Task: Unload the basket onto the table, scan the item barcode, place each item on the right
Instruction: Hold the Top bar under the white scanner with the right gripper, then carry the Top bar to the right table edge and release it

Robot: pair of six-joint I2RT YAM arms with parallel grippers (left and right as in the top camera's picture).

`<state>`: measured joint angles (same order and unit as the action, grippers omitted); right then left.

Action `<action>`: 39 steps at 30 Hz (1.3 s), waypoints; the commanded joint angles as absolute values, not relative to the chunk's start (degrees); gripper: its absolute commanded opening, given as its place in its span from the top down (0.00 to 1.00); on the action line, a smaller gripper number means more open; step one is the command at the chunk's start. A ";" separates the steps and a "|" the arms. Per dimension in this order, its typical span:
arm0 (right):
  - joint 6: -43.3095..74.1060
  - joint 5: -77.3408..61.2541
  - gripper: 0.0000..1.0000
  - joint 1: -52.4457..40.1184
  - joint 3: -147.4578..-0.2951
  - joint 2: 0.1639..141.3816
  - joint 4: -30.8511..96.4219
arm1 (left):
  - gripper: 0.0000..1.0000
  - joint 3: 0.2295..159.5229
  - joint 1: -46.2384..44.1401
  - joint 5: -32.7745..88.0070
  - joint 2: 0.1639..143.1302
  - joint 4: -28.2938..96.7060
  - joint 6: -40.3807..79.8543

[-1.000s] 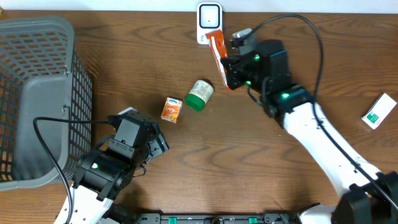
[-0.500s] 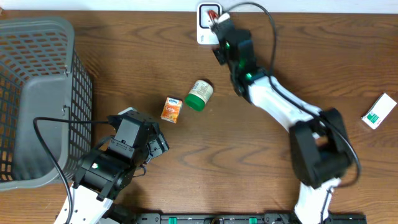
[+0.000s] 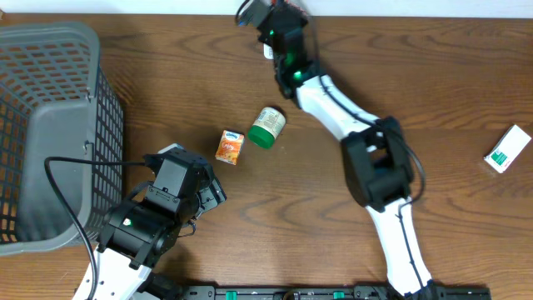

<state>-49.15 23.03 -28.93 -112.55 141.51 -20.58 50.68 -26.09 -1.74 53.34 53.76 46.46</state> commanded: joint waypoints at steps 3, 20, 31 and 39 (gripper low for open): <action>-57.32 25.30 0.99 -30.59 -115.50 145.25 -21.87 | 0.23 50.52 -26.22 -2.63 53.10 53.95 46.11; -63.55 30.02 0.99 -29.89 -115.50 144.07 -23.64 | 0.23 50.52 -26.22 -2.63 53.10 53.95 46.11; -42.41 32.71 0.99 -29.21 -115.48 119.26 17.98 | 0.23 50.52 -26.22 -2.63 53.10 53.95 46.09; -9.08 21.37 0.99 -16.21 -115.48 106.39 50.52 | 0.23 50.52 -26.22 -2.63 53.10 53.95 46.11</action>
<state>-26.20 28.27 -21.58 -116.46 105.82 44.95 50.59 -26.09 -1.72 53.36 53.76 46.48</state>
